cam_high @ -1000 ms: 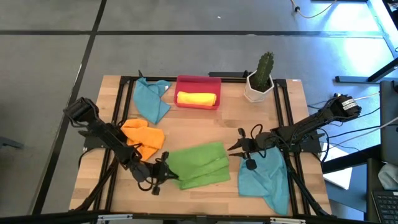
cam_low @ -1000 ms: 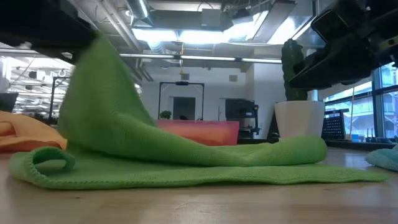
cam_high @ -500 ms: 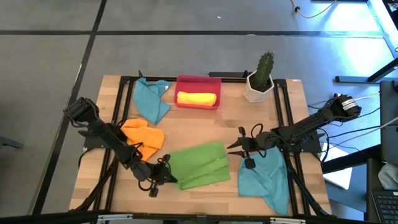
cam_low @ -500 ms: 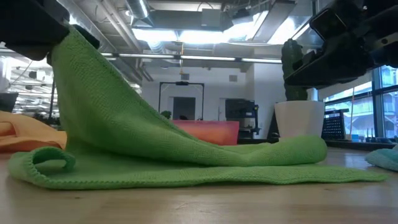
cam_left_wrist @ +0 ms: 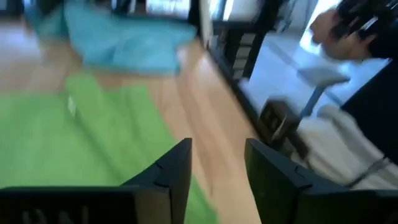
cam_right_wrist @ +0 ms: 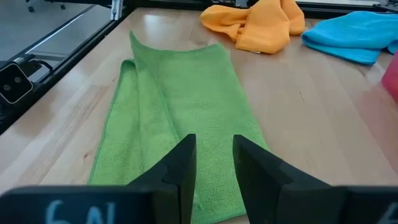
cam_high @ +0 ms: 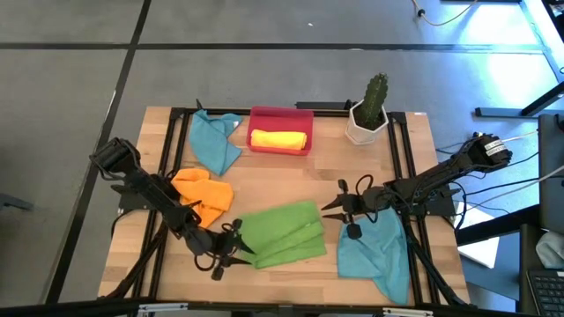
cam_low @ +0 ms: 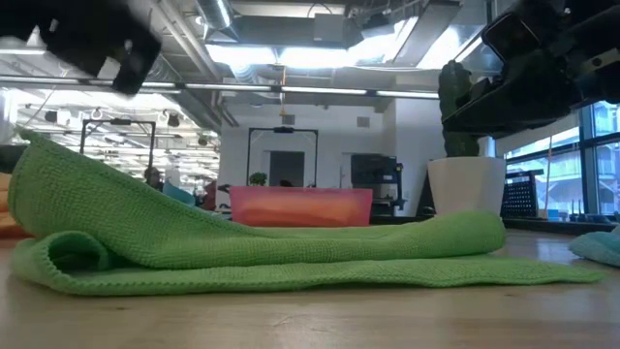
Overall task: Roll microfiber towels into tight, uniform cylinder then place into a basket
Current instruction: Roll the green towel
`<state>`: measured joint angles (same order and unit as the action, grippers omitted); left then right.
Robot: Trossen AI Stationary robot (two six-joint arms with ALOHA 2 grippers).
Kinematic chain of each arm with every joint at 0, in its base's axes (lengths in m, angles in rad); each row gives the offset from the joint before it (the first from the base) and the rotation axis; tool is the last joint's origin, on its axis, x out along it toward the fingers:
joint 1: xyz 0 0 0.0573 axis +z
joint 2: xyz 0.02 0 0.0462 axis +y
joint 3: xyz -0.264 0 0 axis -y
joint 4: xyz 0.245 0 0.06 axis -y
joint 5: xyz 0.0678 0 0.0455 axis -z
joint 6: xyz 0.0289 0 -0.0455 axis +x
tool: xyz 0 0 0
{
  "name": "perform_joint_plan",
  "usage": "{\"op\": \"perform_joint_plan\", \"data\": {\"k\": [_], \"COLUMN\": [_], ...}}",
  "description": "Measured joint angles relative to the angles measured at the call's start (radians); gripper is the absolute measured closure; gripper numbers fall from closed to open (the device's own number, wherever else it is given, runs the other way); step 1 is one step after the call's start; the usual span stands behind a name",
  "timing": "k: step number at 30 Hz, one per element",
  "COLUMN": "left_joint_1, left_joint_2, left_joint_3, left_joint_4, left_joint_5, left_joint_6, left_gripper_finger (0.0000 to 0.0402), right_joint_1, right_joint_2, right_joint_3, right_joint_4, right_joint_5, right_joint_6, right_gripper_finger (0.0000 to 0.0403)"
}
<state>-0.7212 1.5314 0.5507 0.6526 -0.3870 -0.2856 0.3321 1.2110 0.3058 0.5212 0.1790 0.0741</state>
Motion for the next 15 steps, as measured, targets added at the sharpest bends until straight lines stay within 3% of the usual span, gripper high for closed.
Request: {"op": "perform_joint_plan", "data": {"k": [3, 5, 9, 11, 15], "left_joint_1": [0.005, 0.017, 0.084, 0.132, 0.223], "left_joint_2": [0.0, 0.0, 0.032, 0.057, 0.111], "left_joint_3": [0.0, 0.0, 0.0, 0.0, 0.0], "left_joint_4": [0.112, 0.133, 0.083, 0.075, 0.061], "left_joint_5": [-0.027, -0.099, -0.24, -0.239, -0.144], "left_joint_6": [0.134, 0.207, 0.206, 0.164, 0.081], "left_gripper_finger": [0.026, 0.0262, 0.0263, 0.0263, 0.0263], "right_joint_1": [0.0, 0.0, 0.0, -0.001, -0.023], "right_joint_2": [0.0, 0.001, 0.039, 0.081, 0.191], "right_joint_3": [0.0, 0.0, 0.0, 0.006, 0.041], "right_joint_4": [0.003, 0.007, 0.02, 0.021, 0.022], "right_joint_5": [0.056, 0.084, 0.087, 0.101, 0.096], "right_joint_6": [0.028, 0.045, 0.056, 0.06, 0.089], "right_gripper_finger": [0.0295, 0.0295, 0.0295, 0.0295, 0.0295]}}
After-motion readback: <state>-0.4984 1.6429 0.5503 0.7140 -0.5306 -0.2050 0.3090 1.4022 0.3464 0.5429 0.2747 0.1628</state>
